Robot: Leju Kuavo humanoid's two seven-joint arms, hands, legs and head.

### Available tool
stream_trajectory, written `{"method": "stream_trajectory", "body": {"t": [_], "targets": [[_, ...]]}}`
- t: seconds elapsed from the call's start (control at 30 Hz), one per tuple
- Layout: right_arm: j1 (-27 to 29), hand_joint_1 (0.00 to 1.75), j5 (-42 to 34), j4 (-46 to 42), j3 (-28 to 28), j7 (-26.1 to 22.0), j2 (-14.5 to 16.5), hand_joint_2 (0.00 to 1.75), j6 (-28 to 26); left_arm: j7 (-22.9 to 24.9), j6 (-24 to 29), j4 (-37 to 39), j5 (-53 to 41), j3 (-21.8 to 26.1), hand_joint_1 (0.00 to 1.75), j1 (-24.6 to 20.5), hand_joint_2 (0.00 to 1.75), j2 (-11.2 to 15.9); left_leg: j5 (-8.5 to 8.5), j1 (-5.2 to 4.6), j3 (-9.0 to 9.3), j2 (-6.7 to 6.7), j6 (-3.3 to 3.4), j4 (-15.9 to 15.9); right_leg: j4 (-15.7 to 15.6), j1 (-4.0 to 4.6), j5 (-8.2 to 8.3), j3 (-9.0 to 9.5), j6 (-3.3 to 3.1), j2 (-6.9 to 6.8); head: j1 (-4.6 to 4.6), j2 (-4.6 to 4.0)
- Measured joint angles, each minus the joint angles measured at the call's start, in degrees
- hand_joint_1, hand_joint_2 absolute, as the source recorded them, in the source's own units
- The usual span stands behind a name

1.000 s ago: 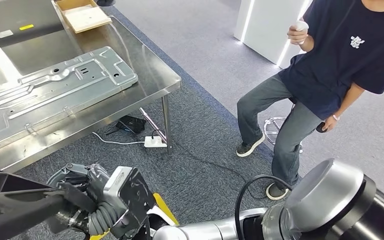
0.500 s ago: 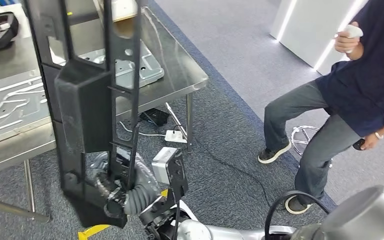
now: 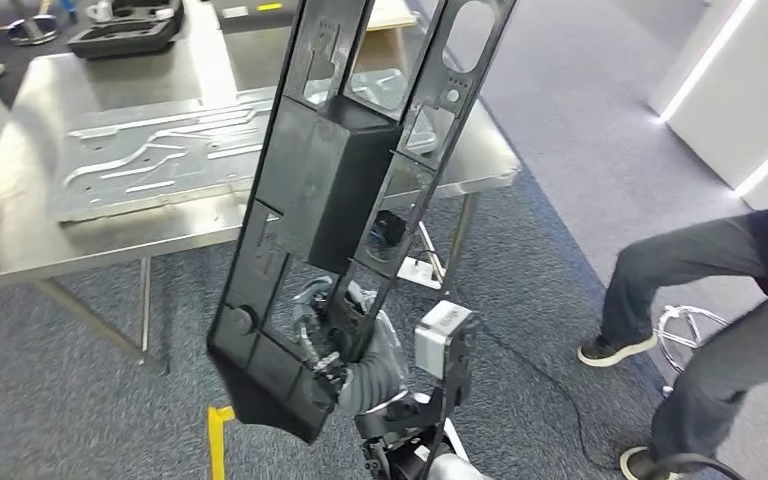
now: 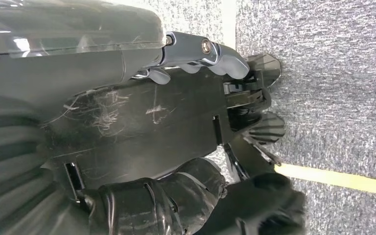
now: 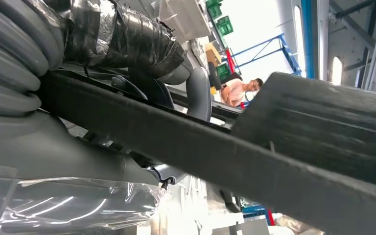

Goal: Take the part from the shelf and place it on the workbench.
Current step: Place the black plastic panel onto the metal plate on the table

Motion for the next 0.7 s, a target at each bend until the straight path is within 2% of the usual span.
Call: {"method": "stream_trajectory", "body": {"t": [0.03,0.1,0.17,0.27,0.33,0.37,0.43,0.47,0.5,0.53,0.6,0.63,0.7], "targets": [[0.04,1.75,0.00,0.00,-0.01,0.08,-0.07,1.75,0.00,0.00,0.00,0.00,0.00,0.00,0.00,0.02,1.75,-0.01,-0.12,0.01,-0.01,-0.04,-0.01,0.19,-1.31,-0.06,1.31,0.59,0.05,-0.01,1.03,0.02],[0.04,1.75,0.17,-0.05,-0.02,0.39,-0.17,1.75,0.00,0.02,0.05,-0.01,-0.04,0.00,0.00,0.02,1.75,-0.04,-0.60,0.08,-0.13,-0.17,-0.29,0.91,-7.74,-0.18,4.52,3.78,0.06,-0.07,3.05,0.02],[0.35,1.75,0.89,-0.27,-0.06,0.82,-0.21,1.75,0.00,0.20,0.25,-0.02,-0.16,0.00,0.00,-0.03,1.75,-0.07,-1.24,-0.10,-0.56,-0.28,-0.91,1.95,-12.43,-0.14,5.60,6.09,-0.24,-0.02,4.77,0.02],[1.76,1.75,2.70,-0.72,-0.51,1.02,-0.25,1.75,0.00,0.57,0.46,-0.02,-0.44,0.00,0.00,0.01,1.75,-0.04,-1.47,-0.21,-0.91,-0.30,-1.66,2.27,-13.33,-0.01,5.47,6.34,-1.03,0.10,6.34,0.03],[2.40,1.75,3.79,-0.96,-0.82,1.05,-0.24,1.75,0.01,0.76,0.46,-0.03,-0.52,-0.01,0.00,0.02,1.75,-0.03,-2.68,-0.10,-1.54,-0.31,-2.26,3.78,-13.62,-0.24,5.63,6.44,-1.55,0.09,7.10,0.04],[2.58,1.75,4.27,-1.16,-0.89,1.10,-0.23,1.75,0.02,0.84,0.47,-0.04,-0.58,-0.01,0.00,0.01,1.75,-0.02,-4.04,0.04,-2.52,-0.32,-2.63,5.99,-13.75,-0.37,5.70,6.49,-1.75,0.06,7.42,0.04],[2.88,1.75,5.15,-1.56,-0.93,1.31,-0.23,1.75,0.02,0.96,0.56,-0.04,-0.78,-0.03,0.00,-0.05,1.75,-0.02,-7.13,0.36,-5.51,-0.33,-3.23,12.61,-13.80,-0.38,5.70,6.51,-1.94,-0.01,7.83,0.03],[3.02,1.75,5.37,-1.65,-0.95,1.47,-0.23,1.75,0.02,1.00,0.62,-0.04,-0.86,-0.04,0.00,-0.12,1.75,-0.02,-7.91,0.47,-6.79,-0.33,-3.38,15.34,-13.80,-0.36,5.68,6.52,-1.97,-0.03,8.02,0.03],[3.14,1.75,5.51,-1.68,-0.97,1.63,-0.23,1.75,0.02,1.05,0.66,-0.04,-0.92,-0.05,0.00,-0.18,1.75,-0.01,-7.75,0.54,-7.37,-0.32,-3.43,16.50,-13.80,-0.36,5.66,6.55,-1.98,-0.03,8.14,0.03],[3.24,1.75,5.60,-1.69,-1.00,1.77,-0.23,1.75,0.02,1.11,0.67,-0.04,-0.93,-0.06,0.00,-0.23,1.75,-0.01,-6.64,0.57,-7.05,-0.32,-3.37,15.70,-13.80,-0.36,5.65,6.60,-1.99,0.03,8.21,0.02],[3.36,1.75,5.99,-1.86,-1.05,1.85,-0.23,1.75,0.02,1.22,0.68,-0.04,-0.96,-0.08,0.00,-0.20,1.75,-0.01,-2.92,0.58,-4.26,-0.33,-3.02,9.33,-13.84,-0.38,5.63,6.74,-1.96,0.24,8.32,0.02],[3.39,1.75,6.26,-2.01,-1.05,1.84,-0.23,1.75,0.02,1.27,0.68,-0.03,-0.96,-0.08,0.00,-0.16,1.75,-0.01,-1.59,0.46,-2.73,-0.35,-2.78,6.02,-13.87,-0.32,5.68,6.73,-1.84,0.33,8.42,0.02],[3.44,1.75,6.66,-2.27,-1.05,1.84,-0.23,1.75,0.02,1.31,0.68,-0.03,-0.96,-0.10,0.00,-0.10,1.75,-0.01,-0.84,0.12,-1.09,-0.41,-2.31,2.13,-14.09,-0.27,5.91,6.52,-1.41,0.38,8.70,0.03]]}}
